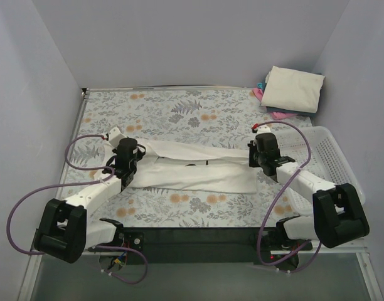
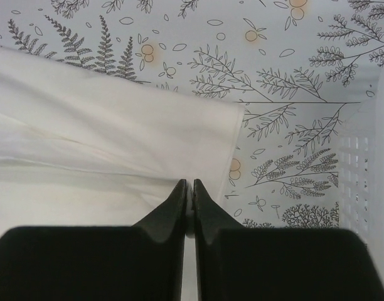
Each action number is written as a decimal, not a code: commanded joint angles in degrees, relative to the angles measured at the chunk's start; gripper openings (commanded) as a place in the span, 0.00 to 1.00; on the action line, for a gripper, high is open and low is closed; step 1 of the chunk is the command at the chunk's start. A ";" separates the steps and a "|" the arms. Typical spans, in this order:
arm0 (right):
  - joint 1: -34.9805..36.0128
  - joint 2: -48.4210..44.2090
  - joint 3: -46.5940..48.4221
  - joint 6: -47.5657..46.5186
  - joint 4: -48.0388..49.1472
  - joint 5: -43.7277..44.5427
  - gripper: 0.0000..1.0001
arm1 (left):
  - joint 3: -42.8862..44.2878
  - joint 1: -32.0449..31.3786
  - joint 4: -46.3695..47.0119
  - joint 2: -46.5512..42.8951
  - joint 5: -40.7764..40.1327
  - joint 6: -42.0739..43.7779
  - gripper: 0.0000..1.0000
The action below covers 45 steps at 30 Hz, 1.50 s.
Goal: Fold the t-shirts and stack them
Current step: Fold the tshirt
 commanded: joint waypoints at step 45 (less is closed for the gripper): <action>2.86 15.58 11.69 -0.48 5.28 -1.58 0.51 | -2.93 -0.77 -1.62 -1.40 -0.81 -3.25 0.00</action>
